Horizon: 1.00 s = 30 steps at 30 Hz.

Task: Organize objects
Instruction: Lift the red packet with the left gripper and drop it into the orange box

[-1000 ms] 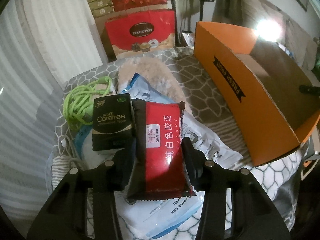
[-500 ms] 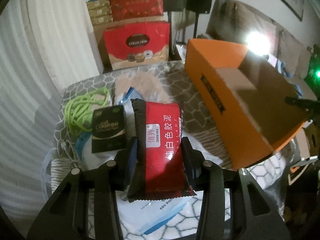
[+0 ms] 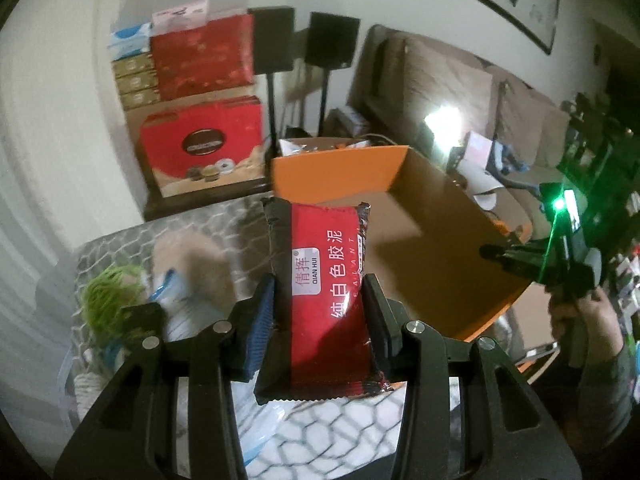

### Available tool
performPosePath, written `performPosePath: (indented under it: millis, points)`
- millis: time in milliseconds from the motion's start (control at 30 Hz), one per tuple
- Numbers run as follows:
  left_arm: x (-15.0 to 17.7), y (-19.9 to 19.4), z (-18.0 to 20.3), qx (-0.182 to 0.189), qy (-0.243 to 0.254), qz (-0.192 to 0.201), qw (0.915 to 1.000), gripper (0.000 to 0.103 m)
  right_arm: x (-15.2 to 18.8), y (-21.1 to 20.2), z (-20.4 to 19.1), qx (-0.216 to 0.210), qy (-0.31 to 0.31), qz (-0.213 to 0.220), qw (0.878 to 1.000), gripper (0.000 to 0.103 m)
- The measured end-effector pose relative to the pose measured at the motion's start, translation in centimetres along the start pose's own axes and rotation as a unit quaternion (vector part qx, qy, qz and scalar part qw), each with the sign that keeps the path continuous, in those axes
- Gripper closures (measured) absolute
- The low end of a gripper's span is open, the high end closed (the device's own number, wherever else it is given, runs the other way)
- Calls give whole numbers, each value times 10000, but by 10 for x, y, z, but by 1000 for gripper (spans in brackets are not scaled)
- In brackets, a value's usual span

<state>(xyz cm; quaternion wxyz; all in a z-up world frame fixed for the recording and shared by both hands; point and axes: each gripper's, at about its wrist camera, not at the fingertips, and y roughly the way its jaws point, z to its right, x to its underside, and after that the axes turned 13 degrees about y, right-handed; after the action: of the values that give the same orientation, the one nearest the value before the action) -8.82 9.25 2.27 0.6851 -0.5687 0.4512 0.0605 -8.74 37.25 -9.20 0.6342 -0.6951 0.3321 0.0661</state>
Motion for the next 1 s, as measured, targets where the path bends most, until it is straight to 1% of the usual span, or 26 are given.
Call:
performPosePath:
  millis: [67, 167, 267, 467, 700, 900, 1000]
  points:
    - [-10, 11, 9, 104, 6, -50, 9999, 63, 0, 0, 0, 7, -9, 5, 10000, 99]
    - [-20, 29, 22, 114, 73, -138, 9998, 63, 0, 0, 0, 44, -33, 20, 10000, 99]
    - [-23, 51, 29, 113, 96, -267, 9995, 63, 0, 1, 0, 54, -34, 25, 10000, 99]
    - [-20, 81, 42, 86, 129, -533, 9985, 63, 0, 1, 1, 51, -34, 24, 10000, 99]
    - [-14, 100, 53, 111, 144, -734, 9971, 62, 0, 1, 0, 55, -39, 25, 10000, 99]
    - [-11, 112, 63, 86, 200, -926, 9955, 57, 2, 1, 0, 69, -35, 25, 10000, 99]
    - [-9, 114, 63, 42, 187, -952, 9953, 55, 2, 2, 0, 73, -38, 25, 10000, 99]
